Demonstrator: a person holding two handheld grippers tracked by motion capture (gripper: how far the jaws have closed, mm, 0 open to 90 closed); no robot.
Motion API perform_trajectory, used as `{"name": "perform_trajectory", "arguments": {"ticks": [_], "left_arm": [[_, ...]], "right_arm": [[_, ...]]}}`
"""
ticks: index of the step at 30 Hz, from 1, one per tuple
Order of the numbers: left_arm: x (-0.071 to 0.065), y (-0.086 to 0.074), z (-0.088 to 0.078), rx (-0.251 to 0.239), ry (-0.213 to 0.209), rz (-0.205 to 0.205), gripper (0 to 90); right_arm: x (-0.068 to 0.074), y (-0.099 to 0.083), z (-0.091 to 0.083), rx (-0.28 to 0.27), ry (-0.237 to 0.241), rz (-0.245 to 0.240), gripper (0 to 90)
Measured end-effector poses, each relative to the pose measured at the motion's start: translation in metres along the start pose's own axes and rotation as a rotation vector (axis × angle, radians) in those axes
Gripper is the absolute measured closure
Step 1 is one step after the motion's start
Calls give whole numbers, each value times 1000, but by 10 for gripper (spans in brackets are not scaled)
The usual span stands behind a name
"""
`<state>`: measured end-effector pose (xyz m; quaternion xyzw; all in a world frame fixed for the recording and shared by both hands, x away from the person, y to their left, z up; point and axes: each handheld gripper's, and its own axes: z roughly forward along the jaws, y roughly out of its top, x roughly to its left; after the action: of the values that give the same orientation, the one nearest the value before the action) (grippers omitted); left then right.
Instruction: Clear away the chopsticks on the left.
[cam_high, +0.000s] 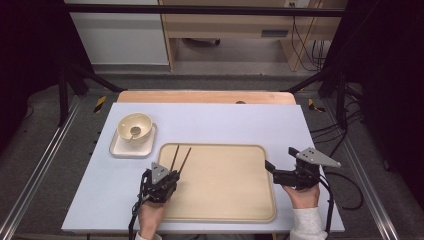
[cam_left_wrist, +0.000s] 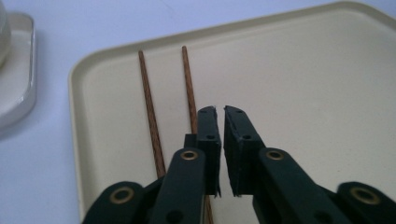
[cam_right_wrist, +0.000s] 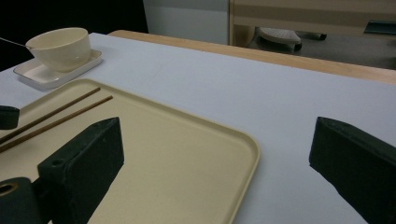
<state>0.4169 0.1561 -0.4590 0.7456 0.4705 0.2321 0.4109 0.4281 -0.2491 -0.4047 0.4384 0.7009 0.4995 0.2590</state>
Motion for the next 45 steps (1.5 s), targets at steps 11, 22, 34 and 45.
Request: {"name": "perform_trajectory", "arguments": {"ticks": [11,22,34,45], "left_arm": [[16,13,24,72,-126,165,896],[20,11,44,115,-163,180,896],[21,13,49,152,-123,163,896],[27,16,46,168,-53,156,896]], "right_arm": [[0,-1,1,8,-1,1,35],[0,-1,2,10,-4,1,35],[1,-1,2,10,-3,1,35],[1,-1,3,10,-3,-1,36]]}}
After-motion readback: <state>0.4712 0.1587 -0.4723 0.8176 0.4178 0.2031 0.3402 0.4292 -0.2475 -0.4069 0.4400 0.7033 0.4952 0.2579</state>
